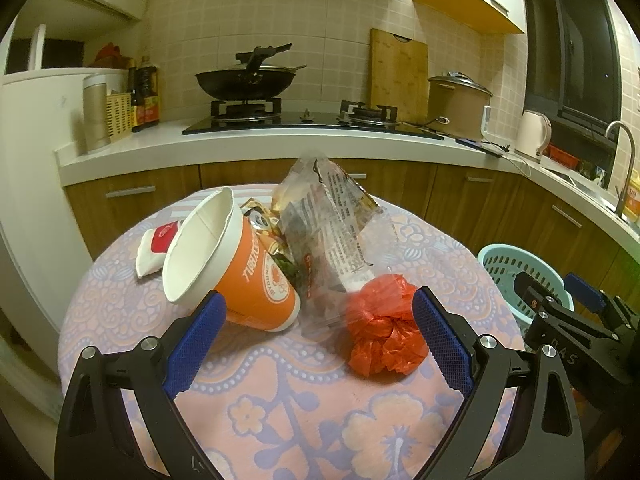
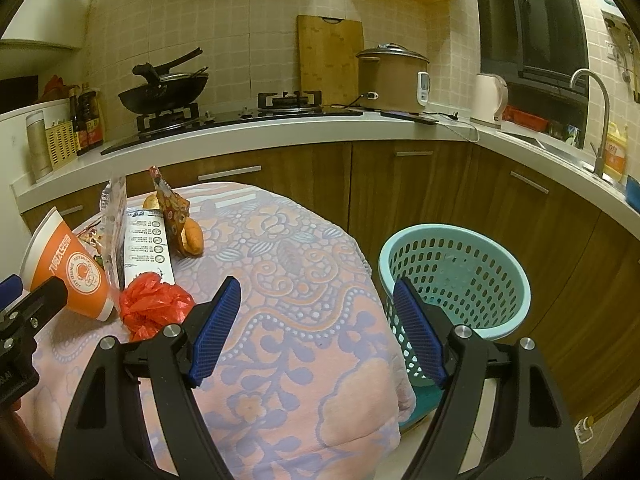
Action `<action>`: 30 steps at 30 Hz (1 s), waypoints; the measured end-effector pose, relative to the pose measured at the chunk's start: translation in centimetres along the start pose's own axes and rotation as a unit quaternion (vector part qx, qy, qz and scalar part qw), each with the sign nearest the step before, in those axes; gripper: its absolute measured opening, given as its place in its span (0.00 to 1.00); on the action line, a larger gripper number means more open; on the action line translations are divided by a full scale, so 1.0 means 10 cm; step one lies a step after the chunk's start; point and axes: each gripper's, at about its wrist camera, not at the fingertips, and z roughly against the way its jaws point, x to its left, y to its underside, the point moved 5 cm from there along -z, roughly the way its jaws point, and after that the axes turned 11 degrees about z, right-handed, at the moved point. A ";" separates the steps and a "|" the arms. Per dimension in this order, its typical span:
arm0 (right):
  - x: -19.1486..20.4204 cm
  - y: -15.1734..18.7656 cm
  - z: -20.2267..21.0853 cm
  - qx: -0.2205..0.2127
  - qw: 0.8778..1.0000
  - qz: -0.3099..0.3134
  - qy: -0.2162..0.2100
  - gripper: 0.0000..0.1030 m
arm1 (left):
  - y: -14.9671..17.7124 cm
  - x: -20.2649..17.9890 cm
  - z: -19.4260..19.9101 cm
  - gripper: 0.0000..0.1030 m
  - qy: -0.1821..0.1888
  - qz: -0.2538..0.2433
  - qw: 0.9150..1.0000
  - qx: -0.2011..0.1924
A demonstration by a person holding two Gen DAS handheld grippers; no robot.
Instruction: Collect trash
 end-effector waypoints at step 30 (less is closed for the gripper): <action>0.67 -0.39 -0.04 -0.010 0.988 0.046 -0.148 0.50 | -0.22 0.95 -0.23 0.89 -0.043 0.075 0.995 0.045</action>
